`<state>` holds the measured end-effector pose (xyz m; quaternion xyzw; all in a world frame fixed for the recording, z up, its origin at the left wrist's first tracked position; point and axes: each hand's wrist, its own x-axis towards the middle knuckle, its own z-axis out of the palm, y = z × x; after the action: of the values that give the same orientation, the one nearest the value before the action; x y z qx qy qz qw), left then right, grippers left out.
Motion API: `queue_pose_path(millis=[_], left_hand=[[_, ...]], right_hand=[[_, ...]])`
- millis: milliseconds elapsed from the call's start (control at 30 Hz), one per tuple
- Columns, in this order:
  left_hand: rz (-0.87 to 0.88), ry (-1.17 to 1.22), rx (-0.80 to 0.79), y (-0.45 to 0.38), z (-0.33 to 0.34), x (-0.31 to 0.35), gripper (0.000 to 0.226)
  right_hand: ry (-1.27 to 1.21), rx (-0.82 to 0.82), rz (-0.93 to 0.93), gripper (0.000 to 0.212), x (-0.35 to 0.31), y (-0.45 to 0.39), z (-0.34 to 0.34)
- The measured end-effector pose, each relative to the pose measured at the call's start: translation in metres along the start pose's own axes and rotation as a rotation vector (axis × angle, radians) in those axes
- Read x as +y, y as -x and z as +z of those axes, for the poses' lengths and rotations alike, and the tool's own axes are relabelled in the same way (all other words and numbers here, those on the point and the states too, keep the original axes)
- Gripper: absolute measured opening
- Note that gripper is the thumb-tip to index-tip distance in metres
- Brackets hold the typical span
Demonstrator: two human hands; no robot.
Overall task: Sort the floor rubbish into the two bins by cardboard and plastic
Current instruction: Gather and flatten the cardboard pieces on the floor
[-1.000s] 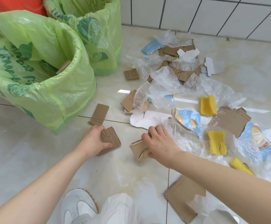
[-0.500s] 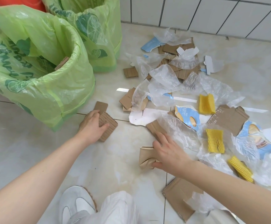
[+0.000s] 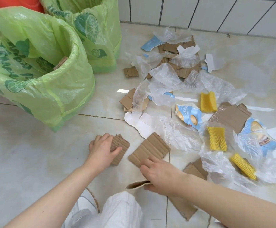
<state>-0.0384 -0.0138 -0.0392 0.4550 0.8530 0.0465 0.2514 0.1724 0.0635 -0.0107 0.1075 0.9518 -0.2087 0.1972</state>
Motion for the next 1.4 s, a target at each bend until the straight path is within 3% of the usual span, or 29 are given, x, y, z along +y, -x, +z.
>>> queue_pose_path(millis=[133, 267, 567, 767, 967, 1067, 1167, 1333, 1400], left_hand=[[-0.003, 0.080, 0.002, 0.005, 0.001, 0.000, 0.045], [0.014, 0.124, -0.051, 0.010, 0.000, 0.002, 0.040], [0.051, 0.092, -0.037, 0.018, 0.004, 0.004, 0.036], [0.086, 0.144, -0.101, 0.019, -0.003, 0.005, 0.026], [0.078, 0.290, -0.041, 0.020, -0.014, 0.011, 0.021], [0.117, 0.312, -0.069, 0.018, -0.021, 0.023, 0.033], [0.158, 0.349, -0.131, 0.011, -0.027, 0.037, 0.047], [0.304, 0.236, -0.208, -0.011, -0.028, 0.057, 0.010], [0.387, 0.127, -0.215, -0.020, -0.026, 0.065, 0.013]], right_hand=[[-0.101, 0.019, 0.018, 0.031, 0.005, -0.002, -0.011], [-0.091, -0.007, 0.149, 0.031, 0.025, -0.007, -0.025], [0.000, -0.059, 0.193, 0.067, 0.037, -0.019, -0.022], [0.095, -0.068, 0.177, 0.066, 0.028, -0.019, -0.008], [0.180, -0.096, 0.257, 0.066, 0.022, -0.007, -0.002], [0.070, -0.157, 0.282, 0.056, 0.025, 0.004, -0.009], [-0.222, -0.236, 0.341, 0.036, 0.032, 0.013, -0.024], [-0.458, -0.268, 0.371, 0.027, 0.053, 0.034, -0.041], [-0.445, -0.323, 0.360, 0.027, 0.060, 0.045, -0.044]])
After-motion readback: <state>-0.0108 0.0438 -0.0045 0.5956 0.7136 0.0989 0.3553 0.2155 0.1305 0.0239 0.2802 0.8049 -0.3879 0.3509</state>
